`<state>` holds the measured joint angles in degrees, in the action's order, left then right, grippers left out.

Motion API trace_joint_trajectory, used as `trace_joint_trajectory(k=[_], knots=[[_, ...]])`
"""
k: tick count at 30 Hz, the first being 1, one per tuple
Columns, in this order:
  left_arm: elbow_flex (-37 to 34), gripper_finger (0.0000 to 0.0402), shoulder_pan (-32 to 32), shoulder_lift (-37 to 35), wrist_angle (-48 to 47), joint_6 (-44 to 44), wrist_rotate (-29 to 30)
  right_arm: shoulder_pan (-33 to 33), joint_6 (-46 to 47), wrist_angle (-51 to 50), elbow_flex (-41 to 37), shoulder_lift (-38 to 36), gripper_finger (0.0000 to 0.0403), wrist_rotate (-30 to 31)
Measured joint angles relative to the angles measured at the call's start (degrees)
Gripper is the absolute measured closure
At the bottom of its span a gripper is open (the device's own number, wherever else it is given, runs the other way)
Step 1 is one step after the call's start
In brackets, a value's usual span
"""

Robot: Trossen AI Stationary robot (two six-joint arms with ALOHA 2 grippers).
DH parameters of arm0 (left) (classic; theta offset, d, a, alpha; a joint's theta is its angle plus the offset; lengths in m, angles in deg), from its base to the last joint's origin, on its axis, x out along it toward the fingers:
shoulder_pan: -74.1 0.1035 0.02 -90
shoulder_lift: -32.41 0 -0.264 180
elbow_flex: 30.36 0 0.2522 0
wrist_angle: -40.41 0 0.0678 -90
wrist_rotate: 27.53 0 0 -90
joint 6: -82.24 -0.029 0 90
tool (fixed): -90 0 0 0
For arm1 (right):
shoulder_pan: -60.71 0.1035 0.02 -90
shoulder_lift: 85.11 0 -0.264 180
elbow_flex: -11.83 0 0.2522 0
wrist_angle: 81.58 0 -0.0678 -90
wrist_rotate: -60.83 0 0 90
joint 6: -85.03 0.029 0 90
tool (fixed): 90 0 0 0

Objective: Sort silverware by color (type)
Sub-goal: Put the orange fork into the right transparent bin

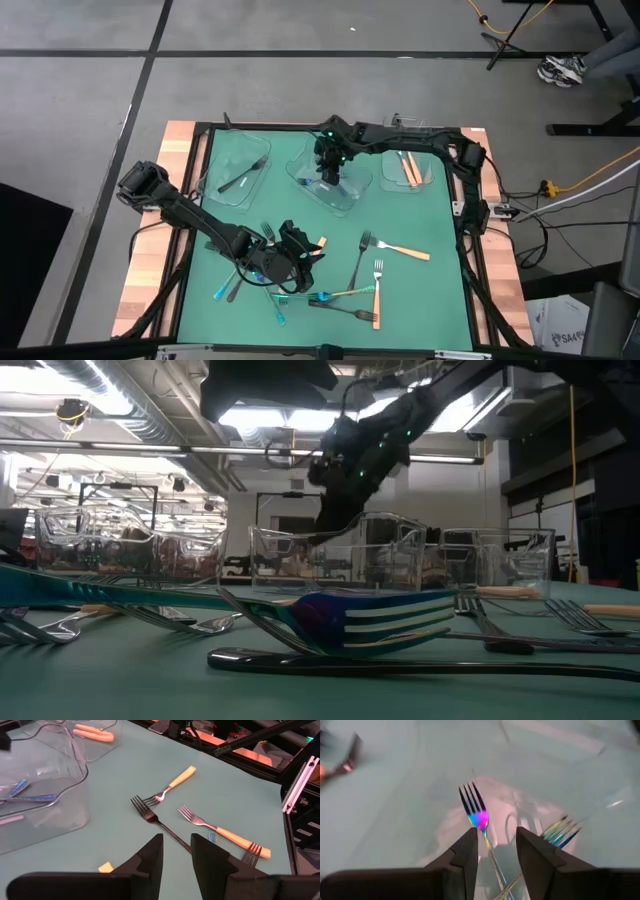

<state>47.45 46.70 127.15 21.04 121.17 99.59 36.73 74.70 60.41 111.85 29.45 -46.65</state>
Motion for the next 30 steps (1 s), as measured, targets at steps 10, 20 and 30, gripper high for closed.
trace_joint_trajectory(k=[10, 20, 30], knots=[[-0.02, 0.0308, 0.0, -4.25, -2.33, 4.85, -0.47, 0.01, -0.01, -6.19, 0.0, -10.1, 0.0281, -0.04], [-0.02, 0.0309, 0.06, -5.57, -9.55, 17.35, -1.44, 0.02, -0.02, -18.75, 0.0, -18.59, 0.0281, -0.06], [-0.02, 0.0309, 0.71, -5.57, -23.85, 34.73, -10.79, 1.35, -0.04, -27.72, 0.0, -23.82, 0.0281, 0.06]])
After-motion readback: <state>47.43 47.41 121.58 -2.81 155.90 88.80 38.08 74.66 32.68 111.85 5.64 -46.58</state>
